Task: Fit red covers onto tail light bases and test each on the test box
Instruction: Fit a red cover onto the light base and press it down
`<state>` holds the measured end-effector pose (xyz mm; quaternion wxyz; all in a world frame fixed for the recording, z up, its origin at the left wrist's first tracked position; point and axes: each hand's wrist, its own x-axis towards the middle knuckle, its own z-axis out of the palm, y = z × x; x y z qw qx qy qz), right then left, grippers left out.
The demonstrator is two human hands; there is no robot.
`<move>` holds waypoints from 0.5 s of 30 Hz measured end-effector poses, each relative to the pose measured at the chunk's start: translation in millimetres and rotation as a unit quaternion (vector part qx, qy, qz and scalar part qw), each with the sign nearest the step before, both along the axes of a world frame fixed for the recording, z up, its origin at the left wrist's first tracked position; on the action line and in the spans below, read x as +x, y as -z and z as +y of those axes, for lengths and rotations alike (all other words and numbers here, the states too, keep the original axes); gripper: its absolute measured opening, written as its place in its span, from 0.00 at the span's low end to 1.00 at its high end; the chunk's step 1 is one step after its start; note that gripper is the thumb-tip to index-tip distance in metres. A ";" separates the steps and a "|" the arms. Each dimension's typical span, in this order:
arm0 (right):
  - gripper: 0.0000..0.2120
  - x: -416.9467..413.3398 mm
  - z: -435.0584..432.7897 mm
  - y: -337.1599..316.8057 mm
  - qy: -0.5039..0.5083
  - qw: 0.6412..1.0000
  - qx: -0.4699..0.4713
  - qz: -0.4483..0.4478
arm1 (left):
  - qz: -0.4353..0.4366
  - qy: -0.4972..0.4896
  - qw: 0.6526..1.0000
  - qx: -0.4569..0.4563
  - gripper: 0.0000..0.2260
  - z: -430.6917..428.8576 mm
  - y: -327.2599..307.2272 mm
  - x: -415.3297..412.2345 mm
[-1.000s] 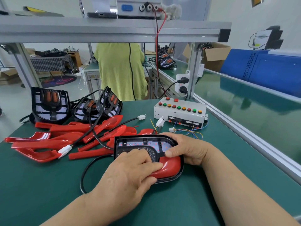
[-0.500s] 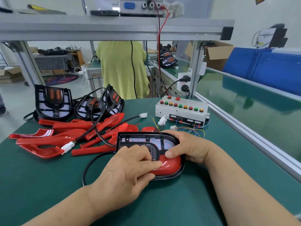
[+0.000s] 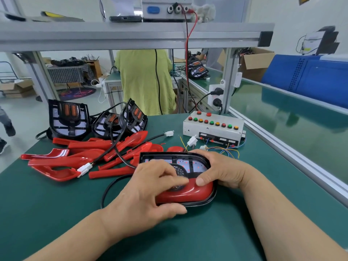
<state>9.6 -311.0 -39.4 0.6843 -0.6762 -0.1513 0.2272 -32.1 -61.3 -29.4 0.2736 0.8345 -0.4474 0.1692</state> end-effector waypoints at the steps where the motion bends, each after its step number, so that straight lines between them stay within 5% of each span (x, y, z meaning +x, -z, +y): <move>1: 0.36 0.2 0.0 -0.2 -0.006 1.000 0.010 0.003 | 0.045 -0.006 0.998 -0.036 0.22 3.0 -3.9 2.0; 6: 0.38 3.0 -7.3 -2.3 0.027 0.999 0.039 0.006 | 0.118 -0.148 0.962 -0.198 0.12 21.3 -16.8 21.4; 9: 0.42 4.5 -10.9 -2.0 0.062 0.998 0.028 0.006 | 0.273 -0.235 0.925 -0.121 0.26 34.3 -15.4 37.4; 15: 0.41 4.7 -10.7 -0.6 0.072 0.997 0.015 0.009 | 0.519 -0.125 0.845 -0.040 0.30 40.8 -12.3 41.7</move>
